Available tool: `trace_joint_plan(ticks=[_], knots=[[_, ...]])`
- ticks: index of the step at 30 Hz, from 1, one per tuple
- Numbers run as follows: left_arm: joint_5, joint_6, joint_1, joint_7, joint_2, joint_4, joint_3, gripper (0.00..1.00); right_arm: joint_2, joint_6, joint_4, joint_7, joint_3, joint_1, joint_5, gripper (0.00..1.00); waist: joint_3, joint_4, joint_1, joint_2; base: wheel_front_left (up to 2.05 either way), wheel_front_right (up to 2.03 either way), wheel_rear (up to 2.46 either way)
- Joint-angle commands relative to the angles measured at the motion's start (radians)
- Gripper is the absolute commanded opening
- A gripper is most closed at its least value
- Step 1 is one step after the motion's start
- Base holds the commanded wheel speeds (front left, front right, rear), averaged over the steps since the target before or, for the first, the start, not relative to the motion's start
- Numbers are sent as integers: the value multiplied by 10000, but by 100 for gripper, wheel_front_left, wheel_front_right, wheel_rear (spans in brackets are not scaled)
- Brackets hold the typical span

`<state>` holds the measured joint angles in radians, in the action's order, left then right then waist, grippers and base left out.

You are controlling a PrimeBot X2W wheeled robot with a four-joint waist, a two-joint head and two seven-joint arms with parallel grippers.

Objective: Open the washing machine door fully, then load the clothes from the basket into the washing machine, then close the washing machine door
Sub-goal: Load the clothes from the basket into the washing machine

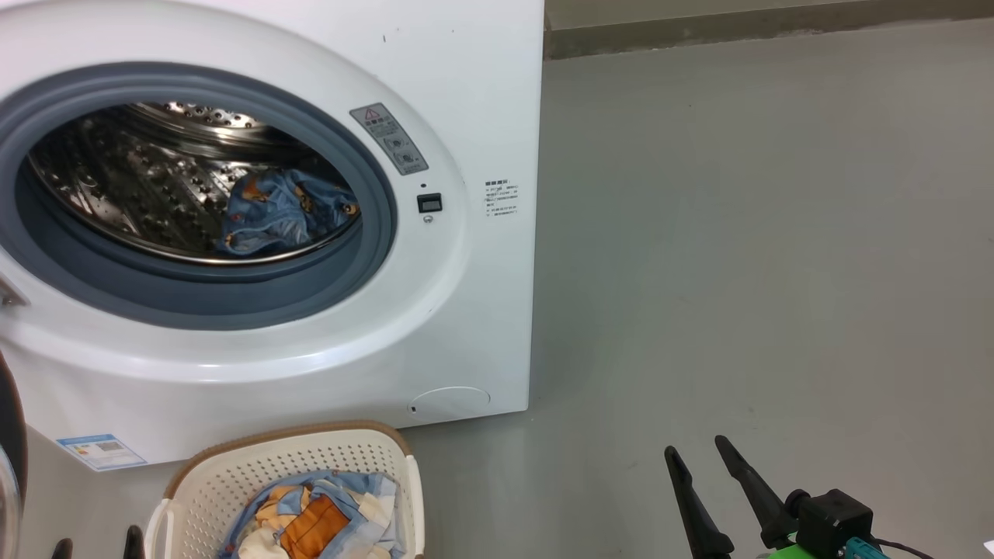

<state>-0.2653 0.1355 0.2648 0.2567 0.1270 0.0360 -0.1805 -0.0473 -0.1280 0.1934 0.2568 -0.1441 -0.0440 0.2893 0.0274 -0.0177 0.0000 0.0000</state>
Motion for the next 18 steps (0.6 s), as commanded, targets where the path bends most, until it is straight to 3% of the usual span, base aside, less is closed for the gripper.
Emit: trace_joint_plan(ticks=[1,18], knots=[[107,-48,-156,51,104,-191,-349,100,-29,-27,-272,49,-213,73,-25,100,18,3,0,0,0,0,0],[26,-48,48,51,118,-299,-161,100,-29,-27,-339,49,-146,98,50,100,110,4,0,0,0,0,0]])
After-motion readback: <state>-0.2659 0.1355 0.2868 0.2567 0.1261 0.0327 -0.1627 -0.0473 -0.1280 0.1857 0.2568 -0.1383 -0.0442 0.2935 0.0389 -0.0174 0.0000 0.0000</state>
